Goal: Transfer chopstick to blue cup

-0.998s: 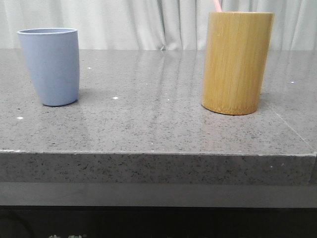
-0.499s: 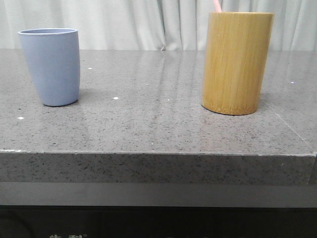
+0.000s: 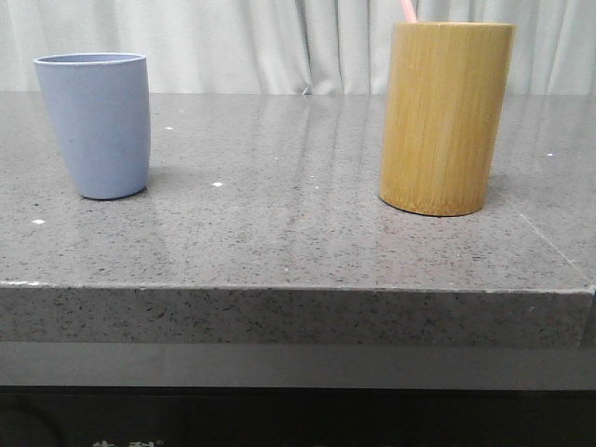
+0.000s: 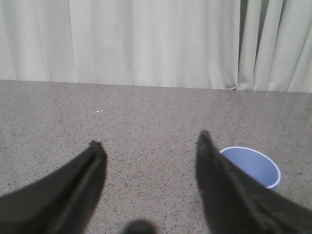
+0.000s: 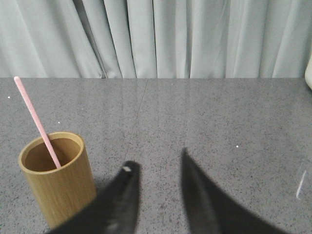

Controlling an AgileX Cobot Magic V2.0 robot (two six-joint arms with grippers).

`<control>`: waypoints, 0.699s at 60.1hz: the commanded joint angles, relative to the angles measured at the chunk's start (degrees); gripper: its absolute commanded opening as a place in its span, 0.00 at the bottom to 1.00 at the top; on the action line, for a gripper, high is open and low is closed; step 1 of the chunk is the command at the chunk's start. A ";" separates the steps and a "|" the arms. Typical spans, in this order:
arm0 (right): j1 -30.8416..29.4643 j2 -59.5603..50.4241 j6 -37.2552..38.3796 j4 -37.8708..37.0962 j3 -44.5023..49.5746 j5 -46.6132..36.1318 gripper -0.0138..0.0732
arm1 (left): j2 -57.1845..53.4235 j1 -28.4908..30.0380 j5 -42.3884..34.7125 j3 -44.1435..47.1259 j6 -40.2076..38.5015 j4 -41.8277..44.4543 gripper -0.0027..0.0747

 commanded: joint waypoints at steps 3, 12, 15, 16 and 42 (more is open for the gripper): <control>-0.03 0.76 -0.34 0.04 -2.02 -2.85 0.79 | 0.57 0.15 -4.09 -2.06 -0.60 -0.24 0.94; -0.03 0.76 -0.34 0.04 -2.02 -2.63 0.84 | 0.57 0.15 -4.09 -2.06 -0.60 -0.24 0.92; -0.03 0.76 -0.34 0.04 -2.02 -2.63 0.84 | 0.57 0.15 -4.09 -2.06 -0.60 -0.24 0.91; -0.03 0.76 -0.34 0.04 -2.02 -2.58 0.84 | 0.57 0.15 -4.21 -2.06 -0.60 -0.24 0.90; -0.03 0.76 -0.34 0.04 -2.02 -2.58 0.84 | 13.68 -4.46 8.28 -13.33 6.41 -2.80 0.81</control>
